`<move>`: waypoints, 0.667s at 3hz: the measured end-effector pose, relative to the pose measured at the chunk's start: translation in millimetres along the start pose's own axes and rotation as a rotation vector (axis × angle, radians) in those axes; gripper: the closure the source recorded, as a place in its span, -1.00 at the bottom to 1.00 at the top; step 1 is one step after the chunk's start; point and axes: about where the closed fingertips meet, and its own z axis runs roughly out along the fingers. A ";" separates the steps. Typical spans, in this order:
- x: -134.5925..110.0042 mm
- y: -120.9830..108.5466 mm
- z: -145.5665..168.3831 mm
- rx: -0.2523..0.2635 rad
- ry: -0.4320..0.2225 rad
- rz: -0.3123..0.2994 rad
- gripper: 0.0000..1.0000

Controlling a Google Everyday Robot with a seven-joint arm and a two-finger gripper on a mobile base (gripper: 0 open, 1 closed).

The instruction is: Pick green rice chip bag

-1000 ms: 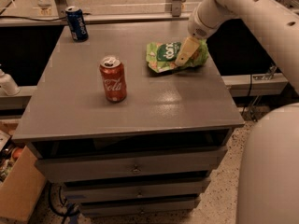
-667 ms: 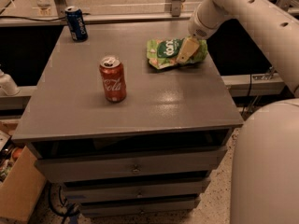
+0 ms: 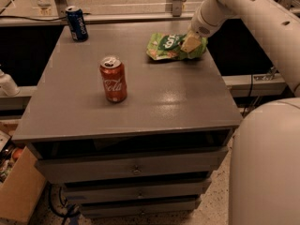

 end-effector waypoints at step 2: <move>-0.4 -1.1 -7.1 0.003 -0.010 0.010 1.00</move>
Offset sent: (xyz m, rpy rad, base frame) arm -0.0073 -0.0054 0.0182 0.0234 -0.0163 -0.0083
